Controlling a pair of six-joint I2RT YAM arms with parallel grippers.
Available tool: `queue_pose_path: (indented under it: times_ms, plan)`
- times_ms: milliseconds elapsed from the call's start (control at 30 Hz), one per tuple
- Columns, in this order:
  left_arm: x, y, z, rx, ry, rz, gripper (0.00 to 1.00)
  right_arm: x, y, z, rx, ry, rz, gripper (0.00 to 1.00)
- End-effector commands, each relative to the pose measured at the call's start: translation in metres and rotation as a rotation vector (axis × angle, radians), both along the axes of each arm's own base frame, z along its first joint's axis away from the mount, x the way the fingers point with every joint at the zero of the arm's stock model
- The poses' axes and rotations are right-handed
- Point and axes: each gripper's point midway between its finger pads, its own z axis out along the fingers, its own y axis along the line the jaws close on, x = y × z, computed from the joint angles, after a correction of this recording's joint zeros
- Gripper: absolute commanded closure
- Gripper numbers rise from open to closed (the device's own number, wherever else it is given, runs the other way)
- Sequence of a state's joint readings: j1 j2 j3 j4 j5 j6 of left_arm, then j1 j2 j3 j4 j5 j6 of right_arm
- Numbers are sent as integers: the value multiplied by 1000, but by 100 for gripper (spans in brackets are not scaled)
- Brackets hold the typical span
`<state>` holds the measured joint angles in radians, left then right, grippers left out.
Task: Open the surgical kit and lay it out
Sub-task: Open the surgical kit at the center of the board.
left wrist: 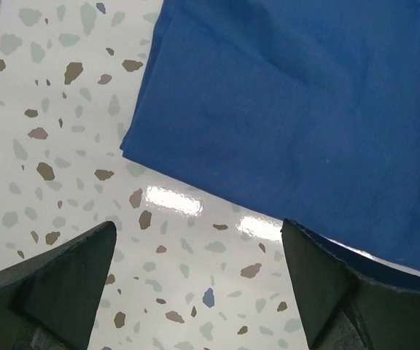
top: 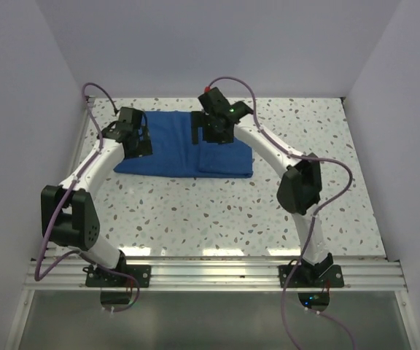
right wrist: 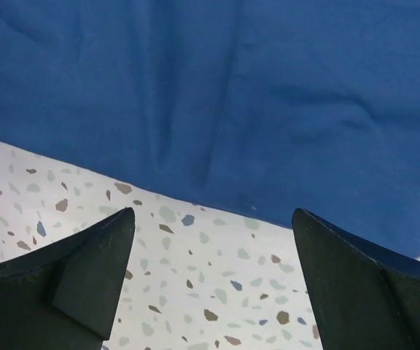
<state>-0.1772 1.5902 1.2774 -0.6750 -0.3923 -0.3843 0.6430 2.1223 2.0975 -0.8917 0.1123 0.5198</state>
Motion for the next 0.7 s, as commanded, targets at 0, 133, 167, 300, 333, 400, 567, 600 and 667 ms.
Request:
queue_pose_path:
  times_ms: [0,133,167,300,333,400,567,600,667]
  plan:
    - [3,-9,20,-71,-102,-9,0,-5,20,-14,-76,36,45,7]
    - [-5,-12,7,-91,-81,-23,1,-15,29,-52,-155,111,59,11]
    - [-5,-12,5,-91,-75,-25,0,-17,30,-59,-167,126,61,12]
    - [-6,-12,-3,-80,-64,-34,1,-23,20,-90,-242,171,44,18]
    - [-6,-11,-7,-75,-54,-37,0,-24,18,-94,-257,177,42,19]
    - [-5,-11,-11,-74,-48,-39,1,-26,14,-104,-285,190,45,33]
    - [-8,-17,-32,-102,-8,-62,18,-29,14,-120,-311,224,85,96]
    - [-7,-17,-36,-106,0,-61,20,-28,14,-117,-309,218,87,100]
    - [-7,-20,-42,-116,12,-68,23,-25,16,-109,-299,202,87,100]
